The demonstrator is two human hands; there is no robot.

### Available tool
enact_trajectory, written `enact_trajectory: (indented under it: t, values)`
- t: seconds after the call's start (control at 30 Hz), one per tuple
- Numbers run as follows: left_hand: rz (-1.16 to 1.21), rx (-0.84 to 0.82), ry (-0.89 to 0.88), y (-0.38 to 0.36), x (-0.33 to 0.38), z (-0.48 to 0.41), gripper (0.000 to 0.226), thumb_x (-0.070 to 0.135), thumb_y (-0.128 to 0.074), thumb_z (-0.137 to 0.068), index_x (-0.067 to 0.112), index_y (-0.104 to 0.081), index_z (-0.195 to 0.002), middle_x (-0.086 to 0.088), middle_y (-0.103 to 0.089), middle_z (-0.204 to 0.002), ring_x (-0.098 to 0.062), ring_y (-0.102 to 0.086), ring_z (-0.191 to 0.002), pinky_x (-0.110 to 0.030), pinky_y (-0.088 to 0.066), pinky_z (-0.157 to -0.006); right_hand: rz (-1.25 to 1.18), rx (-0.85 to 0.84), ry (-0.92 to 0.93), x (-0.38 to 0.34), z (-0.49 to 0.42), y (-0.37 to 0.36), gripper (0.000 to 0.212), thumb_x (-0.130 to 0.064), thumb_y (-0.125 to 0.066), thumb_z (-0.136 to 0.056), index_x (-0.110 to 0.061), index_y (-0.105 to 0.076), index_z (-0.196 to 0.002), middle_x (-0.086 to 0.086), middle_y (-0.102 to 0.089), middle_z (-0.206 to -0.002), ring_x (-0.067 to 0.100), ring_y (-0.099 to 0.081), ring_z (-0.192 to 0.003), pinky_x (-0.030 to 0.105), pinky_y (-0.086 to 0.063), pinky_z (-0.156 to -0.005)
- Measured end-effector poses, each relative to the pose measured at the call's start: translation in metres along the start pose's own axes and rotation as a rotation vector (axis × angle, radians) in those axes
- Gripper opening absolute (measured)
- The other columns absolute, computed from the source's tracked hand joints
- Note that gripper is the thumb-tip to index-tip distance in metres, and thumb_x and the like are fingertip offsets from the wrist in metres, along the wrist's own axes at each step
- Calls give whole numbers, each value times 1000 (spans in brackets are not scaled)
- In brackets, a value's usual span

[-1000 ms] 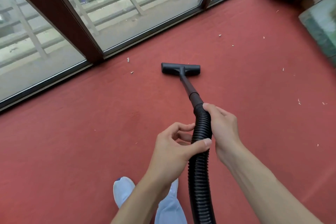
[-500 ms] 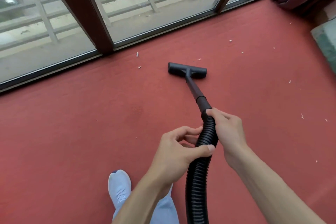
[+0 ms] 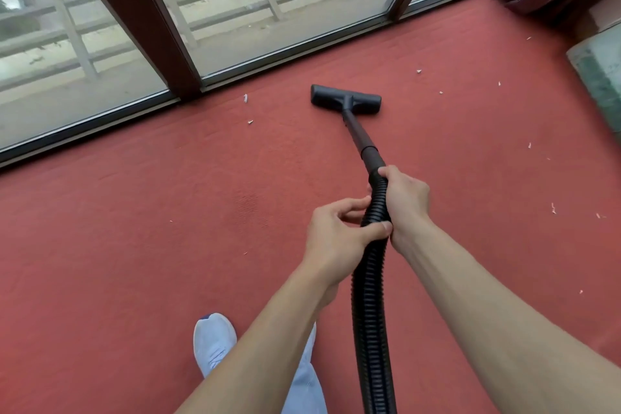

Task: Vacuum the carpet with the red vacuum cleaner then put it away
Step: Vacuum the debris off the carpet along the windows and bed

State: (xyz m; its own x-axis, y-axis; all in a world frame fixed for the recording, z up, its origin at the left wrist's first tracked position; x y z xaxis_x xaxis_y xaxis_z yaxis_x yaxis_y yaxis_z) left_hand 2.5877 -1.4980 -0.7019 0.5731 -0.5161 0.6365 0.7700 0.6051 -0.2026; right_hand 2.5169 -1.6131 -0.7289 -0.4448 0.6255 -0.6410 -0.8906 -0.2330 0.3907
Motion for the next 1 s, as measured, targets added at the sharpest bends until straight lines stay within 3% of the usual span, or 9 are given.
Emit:
enact_trajectory:
  t: [0.1, 0.23, 0.4, 0.53, 0.6, 0.67, 0.73, 0.8, 1.0]
  values:
    - [11, 42, 0, -7, -7, -15, 43, 9, -85, -76, 23, -74, -115, 6, -74, -91, -7, -71, -72, -22, -56, -66, 42, -33, 40, 3, -21, -2, 36, -38, -62, -55, -11, -72, -78, 5, -68, -74, 22, -56, -67, 52, -56, -76]
    - [30, 34, 24, -9, -15, -15, 38, 12, -86, -74, 25, -75, -108, 2, -75, -92, -12, -73, -78, -26, -57, -69, 102, -80, 69, 4, -16, 3, 20, -31, -61, -67, -11, -64, -68, 4, -57, -70, 19, -48, -66, 36, -41, -67]
    - [-12, -187, 30, -1, -11, 19, 32, 15, -88, -69, 18, -68, -94, 0, -69, -87, -16, -70, -76, -29, -52, -67, 190, -59, 49, 4, 25, 33, 26, -28, -59, -80, -4, -69, -79, 2, -61, -73, 18, -52, -70, 32, -41, -67]
    - [-20, -317, 52, 15, -12, 46, 34, 12, -87, -73, 17, -61, -95, 2, -65, -85, -17, -66, -75, -26, -51, -64, 234, -123, 18, 11, 57, 45, 26, -31, -64, -83, -13, -75, -99, -6, -72, -102, 12, -63, -98, 33, -47, -91]
    - [-14, -294, 76, 21, -15, 53, 38, 12, -86, -75, 13, -61, -104, 2, -64, -84, -17, -67, -76, -28, -53, -67, 237, -161, 21, 13, 64, 39, 13, -26, -64, -87, -18, -74, -89, -7, -70, -92, 10, -60, -90, 30, -46, -87]
    - [-1, -229, 84, 26, -17, 53, 40, 12, -84, -77, 13, -62, -109, -1, -64, -86, -19, -70, -78, -36, -56, -76, 215, -173, 41, 12, 63, 28, 13, -25, -66, -88, -23, -74, -98, -6, -70, -101, 10, -60, -93, 28, -46, -86]
    - [15, -132, 74, 32, -21, 49, 37, 13, -83, -79, 17, -63, -111, -3, -67, -86, -20, -71, -79, -44, -58, -86, 211, -177, 67, 11, 59, 12, 40, -28, -68, -88, -19, -65, -127, -5, -65, -122, 11, -60, -108, 28, -45, -97]
    - [58, -46, 62, 39, -26, 48, 33, 15, -81, -82, 22, -65, -110, -3, -69, -85, -21, -72, -79, -51, -56, -89, 233, -206, 80, 12, 59, -5, 56, -32, -69, -87, -14, -55, -139, -1, -61, -133, 15, -59, -118, 36, -44, -107]
    - [170, 99, 42, 74, -41, 80, 26, 14, -79, -82, 25, -68, -103, -7, -68, -83, -41, -73, -83, -60, -57, -84, 384, -214, 132, 28, 91, -34, 26, -28, -65, -89, -10, -70, -107, -5, -68, -109, 19, -63, -102, 34, -46, -92]
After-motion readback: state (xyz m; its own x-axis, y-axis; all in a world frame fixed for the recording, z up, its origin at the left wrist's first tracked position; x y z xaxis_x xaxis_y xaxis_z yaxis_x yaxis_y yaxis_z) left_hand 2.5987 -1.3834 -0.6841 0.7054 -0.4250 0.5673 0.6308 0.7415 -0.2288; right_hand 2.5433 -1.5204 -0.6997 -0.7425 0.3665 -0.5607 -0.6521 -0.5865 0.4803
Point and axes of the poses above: each hand's wrist, its own z-axis away from the middle knuckle, its own y-axis out of the back of the hand, x = y × z, the point moved 4 cm from there along -z, towards the middle knuckle
